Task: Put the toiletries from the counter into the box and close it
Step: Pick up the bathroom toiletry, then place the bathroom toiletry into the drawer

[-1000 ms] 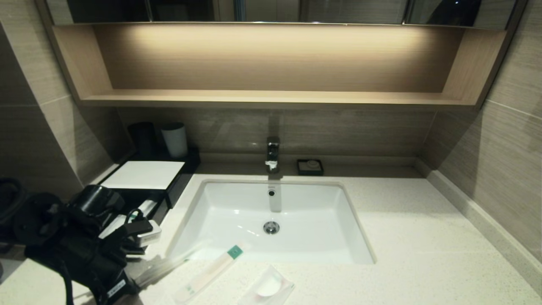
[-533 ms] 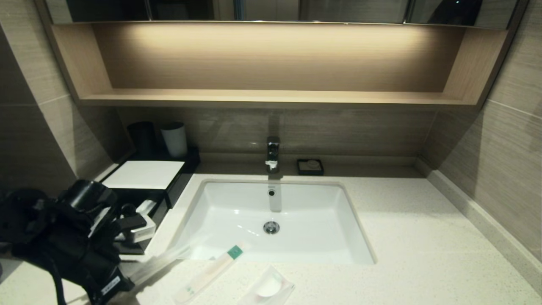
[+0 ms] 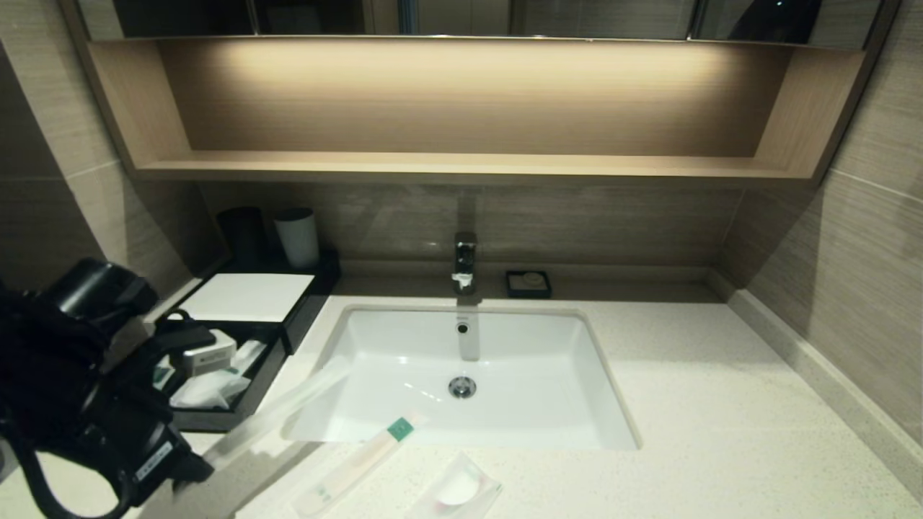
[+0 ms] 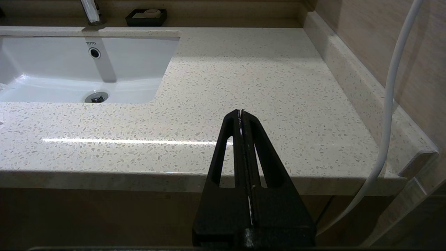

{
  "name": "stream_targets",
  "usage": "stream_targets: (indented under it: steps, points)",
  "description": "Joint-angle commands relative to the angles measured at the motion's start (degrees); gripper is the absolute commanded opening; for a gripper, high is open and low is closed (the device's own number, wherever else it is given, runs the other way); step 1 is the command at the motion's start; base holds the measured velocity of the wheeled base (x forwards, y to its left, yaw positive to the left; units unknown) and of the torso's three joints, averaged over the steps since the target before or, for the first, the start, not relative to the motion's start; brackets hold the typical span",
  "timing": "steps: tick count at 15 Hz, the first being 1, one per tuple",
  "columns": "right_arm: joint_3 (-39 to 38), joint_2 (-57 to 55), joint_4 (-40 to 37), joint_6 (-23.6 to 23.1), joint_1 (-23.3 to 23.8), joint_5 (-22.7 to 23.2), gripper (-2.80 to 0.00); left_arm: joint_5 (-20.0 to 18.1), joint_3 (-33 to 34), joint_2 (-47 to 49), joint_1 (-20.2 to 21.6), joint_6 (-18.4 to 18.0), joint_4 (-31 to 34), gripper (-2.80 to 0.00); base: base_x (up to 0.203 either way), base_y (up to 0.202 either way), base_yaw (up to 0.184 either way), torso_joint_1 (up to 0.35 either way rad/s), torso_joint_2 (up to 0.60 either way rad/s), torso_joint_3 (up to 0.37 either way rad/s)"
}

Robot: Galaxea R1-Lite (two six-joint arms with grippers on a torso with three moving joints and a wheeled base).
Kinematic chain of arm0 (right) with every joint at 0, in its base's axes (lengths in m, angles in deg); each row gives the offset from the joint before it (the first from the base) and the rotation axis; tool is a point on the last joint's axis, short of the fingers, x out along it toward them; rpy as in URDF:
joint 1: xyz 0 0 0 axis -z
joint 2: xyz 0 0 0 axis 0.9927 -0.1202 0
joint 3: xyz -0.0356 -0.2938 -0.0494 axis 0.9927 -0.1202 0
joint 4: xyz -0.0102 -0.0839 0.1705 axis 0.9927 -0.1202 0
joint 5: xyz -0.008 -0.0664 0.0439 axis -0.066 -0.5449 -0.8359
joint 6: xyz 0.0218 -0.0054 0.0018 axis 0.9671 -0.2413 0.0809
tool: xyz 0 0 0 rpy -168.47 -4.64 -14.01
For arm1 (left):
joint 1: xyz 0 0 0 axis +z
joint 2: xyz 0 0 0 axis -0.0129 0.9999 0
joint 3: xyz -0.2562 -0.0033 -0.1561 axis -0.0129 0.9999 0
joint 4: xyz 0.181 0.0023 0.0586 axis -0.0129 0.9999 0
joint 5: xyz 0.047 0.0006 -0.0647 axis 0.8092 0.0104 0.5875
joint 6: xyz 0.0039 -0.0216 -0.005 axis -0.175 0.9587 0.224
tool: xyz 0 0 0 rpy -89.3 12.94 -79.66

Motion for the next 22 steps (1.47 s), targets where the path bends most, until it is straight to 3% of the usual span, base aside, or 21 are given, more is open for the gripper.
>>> stream_targets:
  steps: [1, 6, 8, 16, 19, 22]
  points:
    - [-0.1, 0.0, 0.0, 0.0, 0.0, 0.0, -2.80, -0.1, -3.4, -2.9, 0.0, 4.9, 1.7, -2.80, 0.000, 0.000, 0.000, 0.000, 0.00, 0.000]
    - [0.0, 0.0, 0.0, 0.0, 0.0, 0.0, -2.80, 0.8, -10.2, -4.8, 2.3, 22.4, 3.5, -2.80, 0.000, 0.000, 0.000, 0.000, 0.00, 0.000]
    - [-0.1, 0.0, 0.0, 0.0, 0.0, 0.0, -2.80, 1.2, -12.3, -4.4, 5.6, 25.5, 4.3, -2.80, 0.000, 0.000, 0.000, 0.000, 0.00, 0.000]
    - [-0.1, 0.0, 0.0, 0.0, 0.0, 0.0, -2.80, 8.6, -15.8, 2.0, 18.7, 26.5, 6.0, -2.80, 0.000, 0.000, 0.000, 0.000, 0.00, 0.000]
    - [-0.1, 0.0, 0.0, 0.0, 0.0, 0.0, -2.80, 11.1, -17.8, 5.4, 20.5, 26.7, 6.3, -2.80, 0.000, 0.000, 0.000, 0.000, 0.00, 0.000]
    - [-0.1, 0.0, 0.0, 0.0, 0.0, 0.0, -2.80, 11.6, -24.0, 8.3, 21.4, 26.8, 12.4, -2.80, 0.000, 0.000, 0.000, 0.000, 0.00, 0.000]
